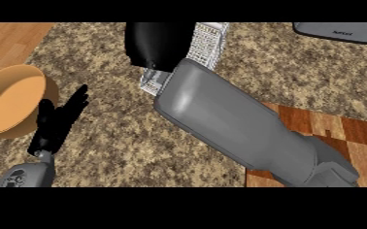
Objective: Pick the cupcake from the cutting board and place it in the tiered basket
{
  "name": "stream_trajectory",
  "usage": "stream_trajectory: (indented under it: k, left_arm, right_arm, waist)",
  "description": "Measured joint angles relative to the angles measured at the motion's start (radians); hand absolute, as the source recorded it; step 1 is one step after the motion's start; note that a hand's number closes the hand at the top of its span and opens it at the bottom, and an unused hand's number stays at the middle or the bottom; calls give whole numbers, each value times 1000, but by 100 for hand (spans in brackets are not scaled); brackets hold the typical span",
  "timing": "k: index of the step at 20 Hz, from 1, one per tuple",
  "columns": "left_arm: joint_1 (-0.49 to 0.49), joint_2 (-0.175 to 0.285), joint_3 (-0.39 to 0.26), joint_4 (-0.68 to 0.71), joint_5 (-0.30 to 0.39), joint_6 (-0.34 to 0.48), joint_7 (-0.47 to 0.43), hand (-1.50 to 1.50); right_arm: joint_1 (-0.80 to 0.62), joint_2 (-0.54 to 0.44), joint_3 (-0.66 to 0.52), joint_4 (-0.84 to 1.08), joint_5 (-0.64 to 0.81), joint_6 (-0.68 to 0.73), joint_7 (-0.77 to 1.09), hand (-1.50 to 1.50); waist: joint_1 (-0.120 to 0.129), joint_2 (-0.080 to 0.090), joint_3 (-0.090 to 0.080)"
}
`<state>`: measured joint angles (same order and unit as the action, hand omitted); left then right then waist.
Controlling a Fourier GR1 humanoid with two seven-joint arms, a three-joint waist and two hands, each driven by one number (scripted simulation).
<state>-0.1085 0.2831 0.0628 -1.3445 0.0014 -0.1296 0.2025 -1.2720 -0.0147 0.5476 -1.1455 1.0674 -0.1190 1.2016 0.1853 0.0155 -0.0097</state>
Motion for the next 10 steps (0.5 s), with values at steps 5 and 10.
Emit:
stream_trajectory:
  k: [5,10]
  left_arm:
    - [-4,-2,4,9,-1,2,-11,0]
    - [-5,3,16,5,6,3,-12,0]
  right_arm:
    - [-82,1,-42,111,-7,-51,-18,150]
    - [-121,3,-118,184,-28,-154,-61,150]
  waist:
    - [0,11,2]
    - [-5,18,4]
